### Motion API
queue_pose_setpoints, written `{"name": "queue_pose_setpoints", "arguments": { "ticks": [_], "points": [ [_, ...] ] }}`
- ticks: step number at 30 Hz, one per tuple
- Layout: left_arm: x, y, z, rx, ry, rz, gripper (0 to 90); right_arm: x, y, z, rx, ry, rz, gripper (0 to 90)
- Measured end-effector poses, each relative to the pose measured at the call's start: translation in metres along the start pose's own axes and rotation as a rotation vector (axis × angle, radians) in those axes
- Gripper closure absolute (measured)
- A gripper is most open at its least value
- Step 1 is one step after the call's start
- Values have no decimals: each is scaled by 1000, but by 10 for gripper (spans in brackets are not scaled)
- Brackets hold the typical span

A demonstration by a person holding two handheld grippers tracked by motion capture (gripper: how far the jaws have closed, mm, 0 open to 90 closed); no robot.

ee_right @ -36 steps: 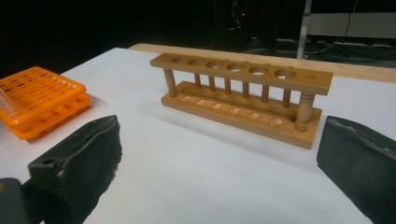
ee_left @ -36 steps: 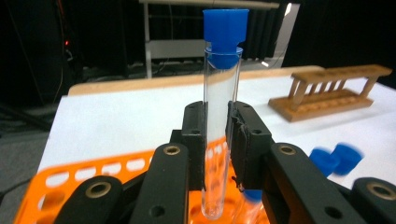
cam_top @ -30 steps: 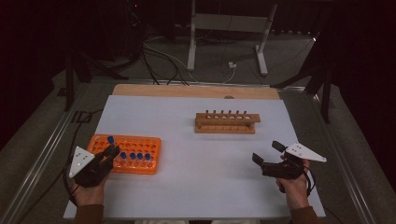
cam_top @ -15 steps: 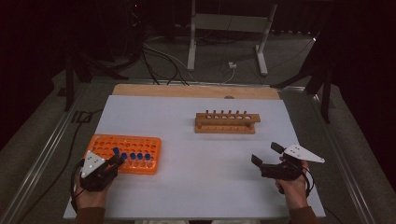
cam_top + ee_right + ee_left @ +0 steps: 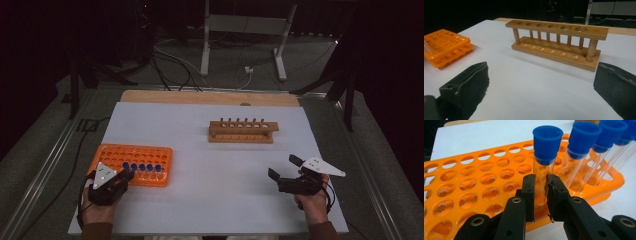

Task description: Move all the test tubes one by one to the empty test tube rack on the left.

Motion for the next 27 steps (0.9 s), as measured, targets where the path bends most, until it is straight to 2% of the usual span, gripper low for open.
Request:
{"name": "queue_pose_setpoints", "arguments": {
  "ticks": [3,7,9,13,20,27],
  "points": [
    [0,0,-1,5,-1,2,786,0,-1,0,7,2,-1,0],
    [1,-2,-2,38,-2,-10,773,1,-2,-1,18,8,-1,0],
    [3,-4,-1,50,5,-4,712,2,-3,0,25,11,-3,0],
    [14,-10,4,88,51,-3,608,5,-3,0,25,27,-4,0],
    [37,-16,15,136,177,-19,428,8,-2,-1,30,45,-12,0],
    [46,-14,26,167,244,-8,232,7,-3,-2,41,42,-18,0]
  ]
}}
Point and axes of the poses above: each handheld gripper's, and its own axes: x roughly backward along the jaws, z roughly out of its top, y roughly to its right, the point moved 5 cm from there along -x, roughly forward along the jaws, and after that the axes turned 13 degrees about z, right-handed, at the moved point
